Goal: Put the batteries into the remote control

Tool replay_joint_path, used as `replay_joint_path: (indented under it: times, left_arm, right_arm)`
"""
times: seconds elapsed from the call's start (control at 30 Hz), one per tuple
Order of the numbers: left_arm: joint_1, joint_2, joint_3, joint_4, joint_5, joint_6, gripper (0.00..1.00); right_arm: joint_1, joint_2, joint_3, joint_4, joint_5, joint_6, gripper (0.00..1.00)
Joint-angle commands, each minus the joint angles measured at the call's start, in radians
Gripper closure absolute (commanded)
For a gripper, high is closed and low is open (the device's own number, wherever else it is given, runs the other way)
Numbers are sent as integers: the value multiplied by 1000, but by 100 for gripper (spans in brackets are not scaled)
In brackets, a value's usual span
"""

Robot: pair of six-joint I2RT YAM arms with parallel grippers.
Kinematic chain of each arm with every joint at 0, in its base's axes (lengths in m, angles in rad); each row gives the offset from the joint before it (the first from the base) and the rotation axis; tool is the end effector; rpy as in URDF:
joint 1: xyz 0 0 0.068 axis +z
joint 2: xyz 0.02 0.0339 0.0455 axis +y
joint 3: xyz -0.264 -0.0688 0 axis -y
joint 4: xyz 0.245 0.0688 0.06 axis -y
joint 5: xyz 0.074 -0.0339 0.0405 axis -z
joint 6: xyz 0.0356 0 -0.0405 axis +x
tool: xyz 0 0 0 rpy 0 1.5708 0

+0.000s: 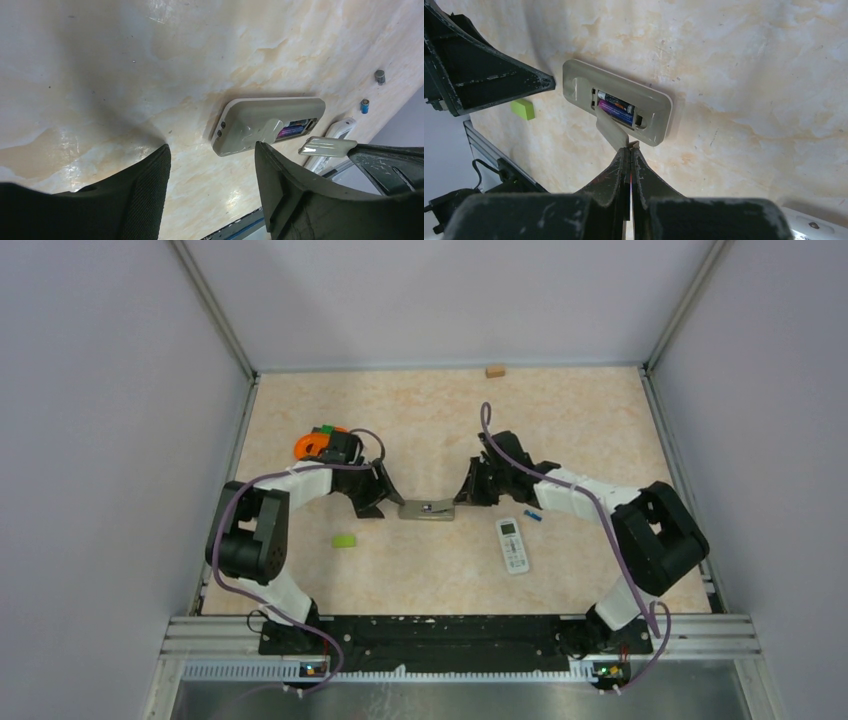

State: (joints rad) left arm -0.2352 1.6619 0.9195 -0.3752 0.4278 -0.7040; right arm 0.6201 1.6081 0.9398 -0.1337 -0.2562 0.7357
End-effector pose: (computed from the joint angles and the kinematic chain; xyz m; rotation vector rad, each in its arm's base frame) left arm 0.2997 -0.0870 0.1593 -0.5160 2.7671 -0.8379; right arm 0.2672 0.2018 0.1947 0.0147 2.5525 0.9024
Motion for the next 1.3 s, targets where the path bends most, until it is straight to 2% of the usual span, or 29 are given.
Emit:
replay_joint_path:
  times: [0.0, 0.07, 0.23, 0.67, 1.27]
  left_arm:
    - [2, 25, -2, 6, 35, 18, 37]
    - [2, 29, -5, 10, 46, 19, 43]
    - [2, 27, -17, 10, 49, 32, 48]
    - [2, 56, -5, 42, 63, 19, 51]
    - [0, 56, -14, 80, 76, -10, 52]
  right_arm:
    - [16, 27, 66, 16, 9, 1, 100]
    - [21, 39, 69, 37, 5, 16, 100]
    - [40, 74, 83, 57, -1, 36, 100]
    - [52, 84, 42, 106, 58, 111, 100]
    - [56, 100, 47, 36, 48, 130, 100]
